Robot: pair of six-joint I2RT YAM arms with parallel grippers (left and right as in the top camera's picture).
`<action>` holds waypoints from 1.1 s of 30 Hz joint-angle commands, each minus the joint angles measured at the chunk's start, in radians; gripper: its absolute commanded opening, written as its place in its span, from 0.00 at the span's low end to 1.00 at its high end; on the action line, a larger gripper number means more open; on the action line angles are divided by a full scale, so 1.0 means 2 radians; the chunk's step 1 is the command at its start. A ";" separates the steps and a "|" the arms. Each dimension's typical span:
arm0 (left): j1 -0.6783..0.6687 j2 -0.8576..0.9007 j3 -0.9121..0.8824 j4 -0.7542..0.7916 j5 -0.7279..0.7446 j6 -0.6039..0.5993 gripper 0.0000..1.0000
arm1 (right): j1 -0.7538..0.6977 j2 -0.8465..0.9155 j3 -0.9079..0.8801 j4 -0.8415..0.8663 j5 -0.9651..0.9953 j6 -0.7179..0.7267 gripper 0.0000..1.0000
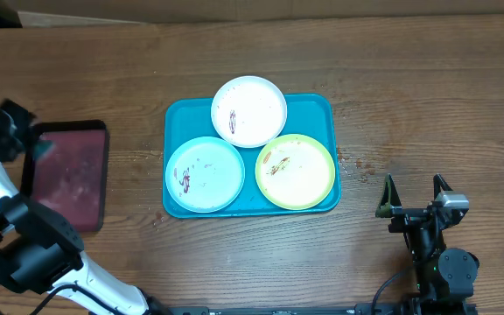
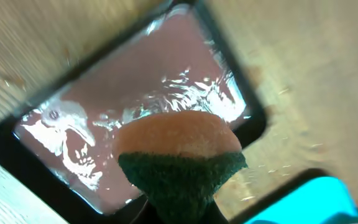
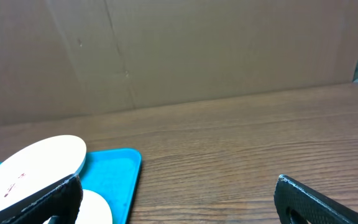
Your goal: Clean dirty plates on tray and stack at the side
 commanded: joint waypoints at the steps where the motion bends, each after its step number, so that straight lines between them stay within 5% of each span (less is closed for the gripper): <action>1: -0.001 -0.008 0.031 -0.009 0.000 0.003 0.04 | 0.002 -0.004 -0.005 0.003 0.003 -0.001 1.00; 8: -0.002 -0.007 -0.084 0.068 -0.056 -0.004 0.04 | 0.002 -0.004 -0.005 0.003 0.003 -0.001 1.00; 13: 0.003 -0.007 -0.194 0.160 -0.016 -0.003 0.04 | 0.002 -0.003 -0.005 0.003 0.003 -0.001 1.00; 23: 0.065 -0.010 -0.008 0.053 0.189 0.013 0.04 | 0.002 -0.004 -0.005 0.003 0.003 -0.001 1.00; 33: 0.067 -0.010 0.010 0.023 0.196 0.010 0.04 | 0.002 -0.003 -0.005 0.003 0.003 -0.001 1.00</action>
